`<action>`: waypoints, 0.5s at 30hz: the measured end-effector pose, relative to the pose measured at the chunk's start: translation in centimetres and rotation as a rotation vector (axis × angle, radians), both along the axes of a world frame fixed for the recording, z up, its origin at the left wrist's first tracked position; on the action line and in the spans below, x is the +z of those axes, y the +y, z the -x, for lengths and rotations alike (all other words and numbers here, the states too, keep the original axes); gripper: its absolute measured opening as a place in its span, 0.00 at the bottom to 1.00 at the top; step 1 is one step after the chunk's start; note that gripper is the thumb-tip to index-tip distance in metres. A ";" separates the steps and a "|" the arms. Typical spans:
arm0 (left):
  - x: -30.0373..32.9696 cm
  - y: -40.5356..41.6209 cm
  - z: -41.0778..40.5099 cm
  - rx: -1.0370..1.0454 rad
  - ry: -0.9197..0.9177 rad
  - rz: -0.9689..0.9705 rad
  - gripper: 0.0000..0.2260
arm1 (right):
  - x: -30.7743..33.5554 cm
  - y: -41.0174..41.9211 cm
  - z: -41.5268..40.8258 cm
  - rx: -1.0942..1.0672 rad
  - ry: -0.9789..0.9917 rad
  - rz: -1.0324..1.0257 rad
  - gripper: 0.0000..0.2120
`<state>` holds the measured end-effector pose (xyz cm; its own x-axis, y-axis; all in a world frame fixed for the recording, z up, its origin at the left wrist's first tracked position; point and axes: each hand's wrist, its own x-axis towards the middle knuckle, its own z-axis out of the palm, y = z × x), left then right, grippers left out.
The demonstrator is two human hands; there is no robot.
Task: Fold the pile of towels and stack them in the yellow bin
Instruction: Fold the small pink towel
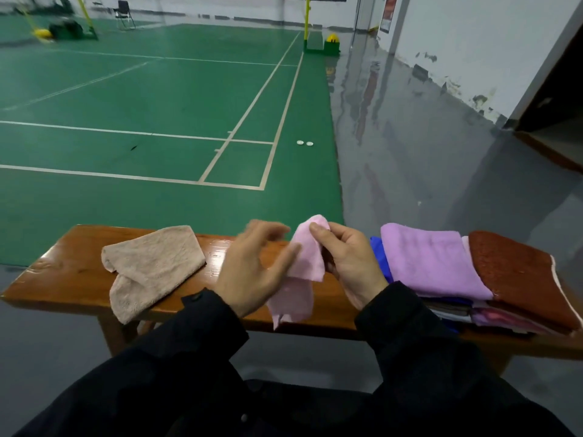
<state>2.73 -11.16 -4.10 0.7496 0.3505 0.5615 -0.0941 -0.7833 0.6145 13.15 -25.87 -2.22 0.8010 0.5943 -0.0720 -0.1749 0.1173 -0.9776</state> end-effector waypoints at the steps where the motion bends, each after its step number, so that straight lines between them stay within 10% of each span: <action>1: 0.1 -0.6 0.1 -0.084 0.045 -0.024 0.25 | 0.1 0.3 0.2 -0.008 0.034 -0.028 0.10; 4: -0.9 -1.4 -0.3 -0.089 0.139 -0.193 0.35 | 0.1 0.7 0.4 -0.039 0.155 -0.115 0.11; 15: -1.5 -0.4 -1.0 -0.148 -0.049 -0.245 0.19 | 0.3 0.0 -0.6 -0.133 0.266 -0.179 0.14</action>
<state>3.69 -11.60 -5.63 0.7523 0.0888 0.6529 -0.2433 -0.8834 0.4005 13.74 -25.91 -1.95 0.8393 0.5081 -0.1934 -0.3930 0.3212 -0.8616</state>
